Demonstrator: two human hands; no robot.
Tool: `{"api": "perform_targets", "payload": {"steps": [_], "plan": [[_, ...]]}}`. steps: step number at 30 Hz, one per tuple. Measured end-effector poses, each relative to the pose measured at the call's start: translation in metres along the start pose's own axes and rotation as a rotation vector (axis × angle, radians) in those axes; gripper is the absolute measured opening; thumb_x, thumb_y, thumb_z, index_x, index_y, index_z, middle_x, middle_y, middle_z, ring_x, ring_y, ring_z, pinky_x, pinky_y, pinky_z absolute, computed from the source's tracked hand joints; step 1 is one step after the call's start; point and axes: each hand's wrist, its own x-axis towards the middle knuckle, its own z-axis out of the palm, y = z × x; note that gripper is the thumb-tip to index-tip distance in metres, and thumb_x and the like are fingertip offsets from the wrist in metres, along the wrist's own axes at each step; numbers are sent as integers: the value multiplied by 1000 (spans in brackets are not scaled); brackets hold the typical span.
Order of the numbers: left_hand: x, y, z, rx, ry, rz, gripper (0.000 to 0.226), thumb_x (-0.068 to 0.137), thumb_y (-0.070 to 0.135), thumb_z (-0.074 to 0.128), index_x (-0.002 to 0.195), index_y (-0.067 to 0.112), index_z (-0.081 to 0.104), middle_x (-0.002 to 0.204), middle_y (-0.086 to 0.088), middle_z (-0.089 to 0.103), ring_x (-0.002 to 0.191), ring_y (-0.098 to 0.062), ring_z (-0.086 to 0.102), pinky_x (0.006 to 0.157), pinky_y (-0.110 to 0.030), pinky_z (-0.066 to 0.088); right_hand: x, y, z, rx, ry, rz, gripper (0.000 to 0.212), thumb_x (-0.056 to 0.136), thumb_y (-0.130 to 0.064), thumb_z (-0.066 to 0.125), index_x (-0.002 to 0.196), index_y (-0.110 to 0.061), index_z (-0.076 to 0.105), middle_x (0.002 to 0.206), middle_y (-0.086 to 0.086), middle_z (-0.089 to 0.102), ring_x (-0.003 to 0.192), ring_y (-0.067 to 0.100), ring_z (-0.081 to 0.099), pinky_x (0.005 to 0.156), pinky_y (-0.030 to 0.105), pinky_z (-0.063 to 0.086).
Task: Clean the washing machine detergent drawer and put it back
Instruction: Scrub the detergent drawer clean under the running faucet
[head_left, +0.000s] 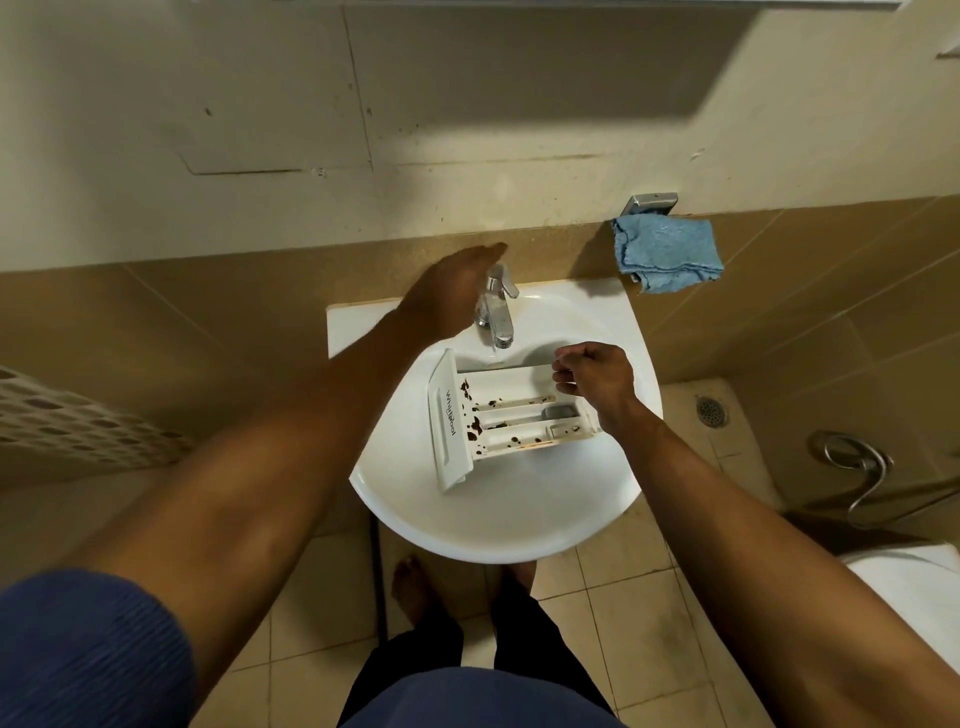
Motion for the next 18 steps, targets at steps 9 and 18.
{"api": "perform_targets", "payload": {"steps": [9,18], "plan": [[-139,17,55,-375,204,-940,26,99,17,61,124,13,70,112,-7,75,109,-26,69,97,-30,48,15,-21,62,239,-290,117,31,85,28,43,93,10,67,88,32,70,79,40,70,81,46,62],[-152,13,68,-605,154,-976,9,96,29,67,105,27,69,100,-2,76,97,-24,74,97,-47,58,18,-24,61,291,-435,217,28,92,24,50,115,15,63,111,33,72,103,41,75,92,45,62]]}}
